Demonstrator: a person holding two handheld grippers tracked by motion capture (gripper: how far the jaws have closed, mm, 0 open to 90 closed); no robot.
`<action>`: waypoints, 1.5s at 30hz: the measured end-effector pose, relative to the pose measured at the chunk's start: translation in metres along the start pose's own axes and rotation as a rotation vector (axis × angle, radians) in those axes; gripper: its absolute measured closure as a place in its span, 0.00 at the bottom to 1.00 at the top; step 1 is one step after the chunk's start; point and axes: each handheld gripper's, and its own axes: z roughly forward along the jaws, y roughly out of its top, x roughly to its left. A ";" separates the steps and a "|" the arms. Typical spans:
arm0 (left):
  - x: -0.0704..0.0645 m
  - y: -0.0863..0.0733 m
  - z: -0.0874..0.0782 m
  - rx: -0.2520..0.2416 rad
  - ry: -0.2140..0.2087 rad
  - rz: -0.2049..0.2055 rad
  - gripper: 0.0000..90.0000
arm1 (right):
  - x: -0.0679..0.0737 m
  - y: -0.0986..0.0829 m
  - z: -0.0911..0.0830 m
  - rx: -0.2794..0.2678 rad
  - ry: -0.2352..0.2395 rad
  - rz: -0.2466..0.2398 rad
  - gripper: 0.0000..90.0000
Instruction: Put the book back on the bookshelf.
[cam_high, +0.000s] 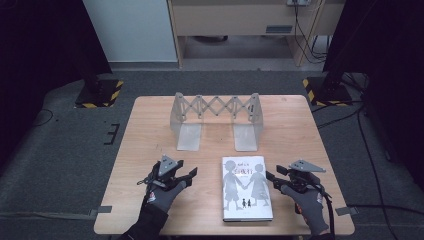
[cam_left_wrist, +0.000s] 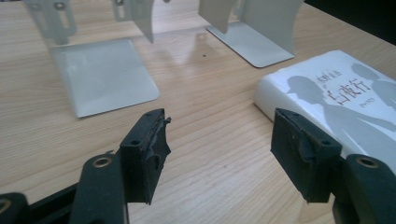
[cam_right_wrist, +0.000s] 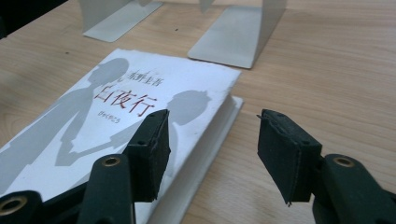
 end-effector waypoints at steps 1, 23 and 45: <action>-0.002 0.001 0.002 0.002 -0.006 0.006 0.38 | 0.001 0.000 0.001 0.004 0.005 0.001 0.48; -0.060 0.002 0.051 0.081 -0.125 0.080 0.34 | 0.008 -0.008 0.018 0.042 0.082 0.032 0.41; -0.067 -0.008 0.067 0.116 -0.143 0.070 0.08 | 0.008 -0.006 0.027 0.040 0.126 0.061 0.39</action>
